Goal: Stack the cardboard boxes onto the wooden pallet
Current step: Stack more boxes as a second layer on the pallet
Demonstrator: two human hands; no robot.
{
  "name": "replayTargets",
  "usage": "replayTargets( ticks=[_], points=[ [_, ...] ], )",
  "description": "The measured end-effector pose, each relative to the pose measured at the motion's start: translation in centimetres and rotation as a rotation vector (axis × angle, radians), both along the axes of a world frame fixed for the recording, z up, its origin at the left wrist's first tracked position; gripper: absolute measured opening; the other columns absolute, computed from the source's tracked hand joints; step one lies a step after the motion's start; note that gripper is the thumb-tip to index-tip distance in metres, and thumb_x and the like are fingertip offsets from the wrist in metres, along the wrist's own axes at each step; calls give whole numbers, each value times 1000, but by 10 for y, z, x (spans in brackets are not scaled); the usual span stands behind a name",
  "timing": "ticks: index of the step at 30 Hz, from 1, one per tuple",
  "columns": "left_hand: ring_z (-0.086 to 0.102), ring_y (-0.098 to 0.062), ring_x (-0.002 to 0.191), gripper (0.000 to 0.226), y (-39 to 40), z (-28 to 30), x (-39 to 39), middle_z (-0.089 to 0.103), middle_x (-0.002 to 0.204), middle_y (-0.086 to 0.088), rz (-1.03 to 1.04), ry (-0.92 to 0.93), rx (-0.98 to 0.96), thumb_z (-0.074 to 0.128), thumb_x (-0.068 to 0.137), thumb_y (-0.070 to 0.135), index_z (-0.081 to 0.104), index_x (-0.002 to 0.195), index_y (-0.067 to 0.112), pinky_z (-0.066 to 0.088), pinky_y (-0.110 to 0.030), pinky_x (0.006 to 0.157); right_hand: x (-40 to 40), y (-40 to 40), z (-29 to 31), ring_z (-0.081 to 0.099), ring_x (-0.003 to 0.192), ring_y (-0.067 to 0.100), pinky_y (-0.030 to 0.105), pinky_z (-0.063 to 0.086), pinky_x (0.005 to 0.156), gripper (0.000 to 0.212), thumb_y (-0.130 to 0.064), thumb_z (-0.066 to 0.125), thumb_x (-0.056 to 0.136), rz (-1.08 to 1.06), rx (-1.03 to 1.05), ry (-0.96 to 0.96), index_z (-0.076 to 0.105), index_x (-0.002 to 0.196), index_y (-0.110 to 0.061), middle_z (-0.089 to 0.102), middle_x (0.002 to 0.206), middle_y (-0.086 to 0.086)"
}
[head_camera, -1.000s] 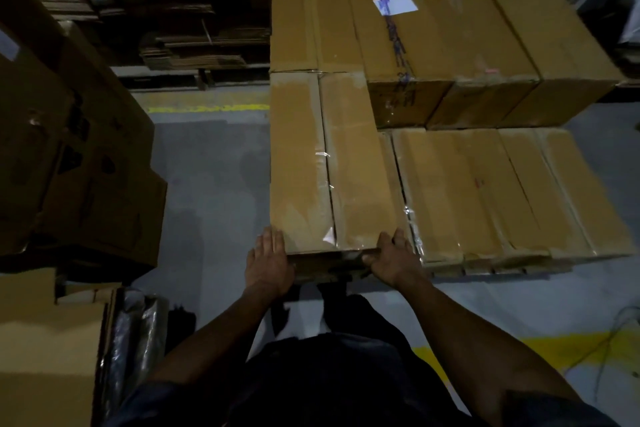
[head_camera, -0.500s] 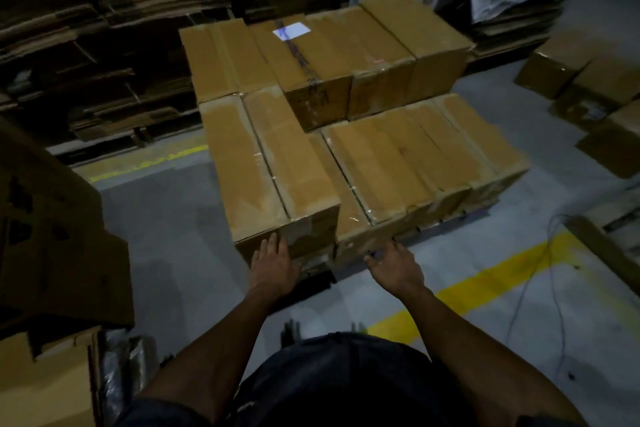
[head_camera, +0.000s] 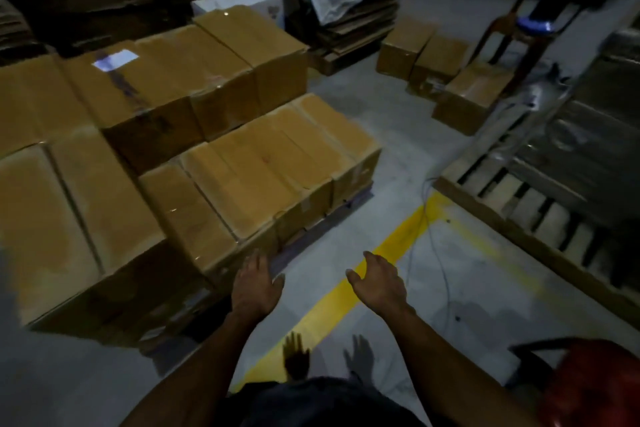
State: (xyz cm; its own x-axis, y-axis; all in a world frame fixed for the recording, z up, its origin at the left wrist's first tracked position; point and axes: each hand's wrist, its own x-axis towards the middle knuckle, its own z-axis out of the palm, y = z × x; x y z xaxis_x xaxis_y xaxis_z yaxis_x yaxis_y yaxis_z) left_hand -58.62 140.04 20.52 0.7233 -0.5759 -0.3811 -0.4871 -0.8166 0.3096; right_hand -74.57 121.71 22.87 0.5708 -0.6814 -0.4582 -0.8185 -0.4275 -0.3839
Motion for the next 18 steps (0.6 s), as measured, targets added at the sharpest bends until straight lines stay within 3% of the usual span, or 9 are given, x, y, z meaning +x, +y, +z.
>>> replayTargets(
  ticks=[4, 9, 14, 18],
  points=[
    [35, -38, 138, 69, -80, 17, -18, 36, 151, -23, -35, 11, -49, 40, 98, 49, 35, 146, -1, 33, -45, 110, -28, -70, 18, 30, 145, 31, 42, 33, 111, 69, -51, 50, 100, -26, -1, -5, 29, 156, -16, 34, 159, 8],
    [36, -38, 137, 65, -174, 22, -11, 39, 149, -22, -101, -4, -93, 46, 97, 44, 37, 145, 1, 34, -45, 110, -31, -151, 22, 31, 145, 31, 41, 33, 112, 69, -51, 50, 100, -69, 0, -24, 30, 156, -16, 35, 158, 7],
    [32, -35, 142, 76, -277, 7, 16, 34, 154, -19, -141, -8, -121, 34, 91, 51, 30, 150, 2, 27, -42, 116, -7, -241, 8, 28, 147, 30, 42, 33, 114, 71, -52, 49, 100, -100, 1, -25, 27, 157, -16, 31, 161, 6],
    [34, -36, 140, 67, -381, -13, 58, 35, 153, -20, -193, 35, -117, 45, 98, 43, 32, 149, 2, 30, -42, 115, 30, -335, -6, 27, 148, 29, 41, 31, 114, 72, -52, 49, 100, -142, -21, -15, 26, 158, -16, 30, 162, 6]
  ],
)
